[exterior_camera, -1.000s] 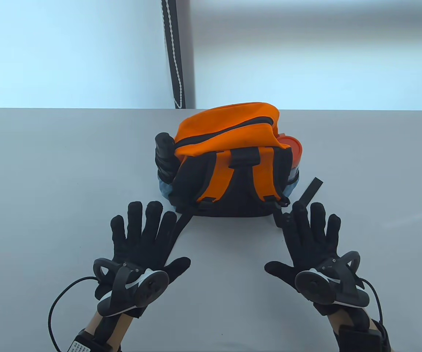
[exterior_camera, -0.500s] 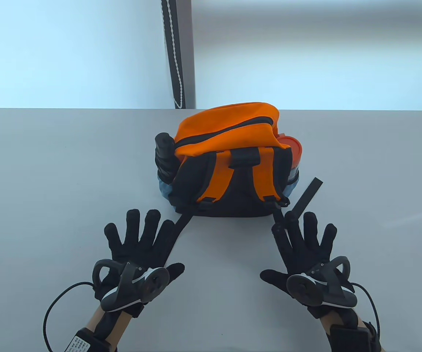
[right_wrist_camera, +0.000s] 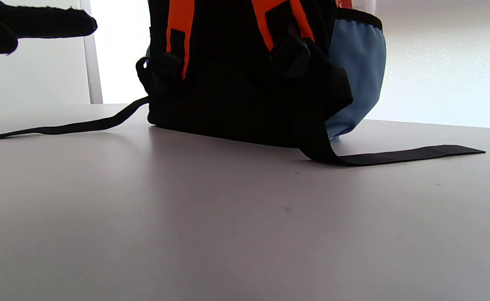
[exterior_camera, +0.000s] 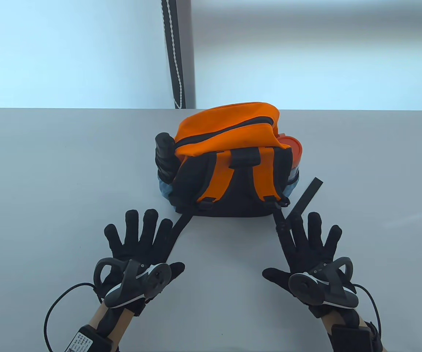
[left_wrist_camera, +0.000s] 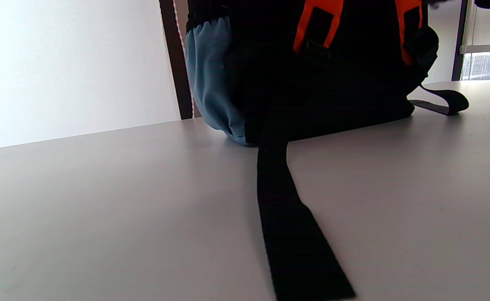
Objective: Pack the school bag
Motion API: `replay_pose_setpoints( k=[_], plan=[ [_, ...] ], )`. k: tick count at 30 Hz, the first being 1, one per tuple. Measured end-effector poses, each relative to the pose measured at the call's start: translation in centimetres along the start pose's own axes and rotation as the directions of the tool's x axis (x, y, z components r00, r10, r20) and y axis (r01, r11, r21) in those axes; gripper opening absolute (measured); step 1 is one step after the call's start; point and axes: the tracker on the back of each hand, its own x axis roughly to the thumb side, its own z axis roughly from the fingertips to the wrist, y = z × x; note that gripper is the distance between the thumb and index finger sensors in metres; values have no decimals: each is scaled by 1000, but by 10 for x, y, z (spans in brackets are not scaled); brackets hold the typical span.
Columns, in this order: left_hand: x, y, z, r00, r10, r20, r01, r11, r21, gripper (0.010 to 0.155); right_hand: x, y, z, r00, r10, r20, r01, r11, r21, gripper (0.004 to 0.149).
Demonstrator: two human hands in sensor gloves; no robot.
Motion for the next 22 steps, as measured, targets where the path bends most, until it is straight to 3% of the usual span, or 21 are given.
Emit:
replay_pose_setpoints(
  k=[22],
  plan=[
    [-1,-8,-5,1000,17,9,-17,999,-51,100,7,2,-1,1000,12,12,-12,1000,-13,103]
  ],
)
